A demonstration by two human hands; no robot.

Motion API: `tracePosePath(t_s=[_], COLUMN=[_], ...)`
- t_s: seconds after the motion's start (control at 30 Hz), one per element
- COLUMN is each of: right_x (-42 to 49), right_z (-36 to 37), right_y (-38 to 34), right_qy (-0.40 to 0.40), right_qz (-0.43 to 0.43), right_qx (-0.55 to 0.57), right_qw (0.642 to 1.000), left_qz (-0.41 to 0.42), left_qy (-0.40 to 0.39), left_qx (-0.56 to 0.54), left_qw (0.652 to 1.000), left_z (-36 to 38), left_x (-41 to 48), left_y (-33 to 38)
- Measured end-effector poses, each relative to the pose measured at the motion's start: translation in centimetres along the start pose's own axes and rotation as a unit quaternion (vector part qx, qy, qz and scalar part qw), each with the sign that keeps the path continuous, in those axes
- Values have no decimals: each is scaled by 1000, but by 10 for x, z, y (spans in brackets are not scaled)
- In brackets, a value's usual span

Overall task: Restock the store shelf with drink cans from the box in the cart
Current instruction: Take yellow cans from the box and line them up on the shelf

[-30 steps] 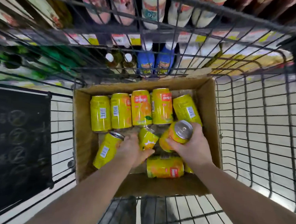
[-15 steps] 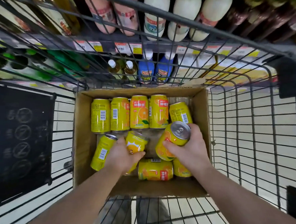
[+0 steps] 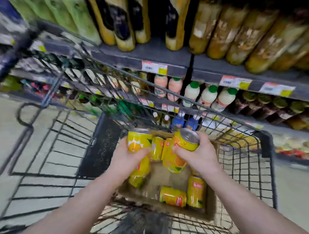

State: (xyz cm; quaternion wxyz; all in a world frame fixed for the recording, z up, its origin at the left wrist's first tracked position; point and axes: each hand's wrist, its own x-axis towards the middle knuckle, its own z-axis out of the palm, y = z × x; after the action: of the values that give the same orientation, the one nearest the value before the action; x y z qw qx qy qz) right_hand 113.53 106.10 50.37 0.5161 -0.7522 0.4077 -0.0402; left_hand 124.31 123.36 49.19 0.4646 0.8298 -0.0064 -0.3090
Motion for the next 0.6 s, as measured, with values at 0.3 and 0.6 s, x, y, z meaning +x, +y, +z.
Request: tracePosePath(t_s=[0.3, 0.6], right_x=[-43, -123], right_z=[10, 112], right_y=[-151, -301], right_qy=[-72, -129], right_qz=[-182, -312], right_qx=[-14, -26], right_qw=[980, 941], left_qz=[52, 113], left_qy=[110, 249], left_qx=[-160, -248], left_qw=[980, 929], left_z=[-122, -297], left_x=[-79, -144], left_y=[55, 53])
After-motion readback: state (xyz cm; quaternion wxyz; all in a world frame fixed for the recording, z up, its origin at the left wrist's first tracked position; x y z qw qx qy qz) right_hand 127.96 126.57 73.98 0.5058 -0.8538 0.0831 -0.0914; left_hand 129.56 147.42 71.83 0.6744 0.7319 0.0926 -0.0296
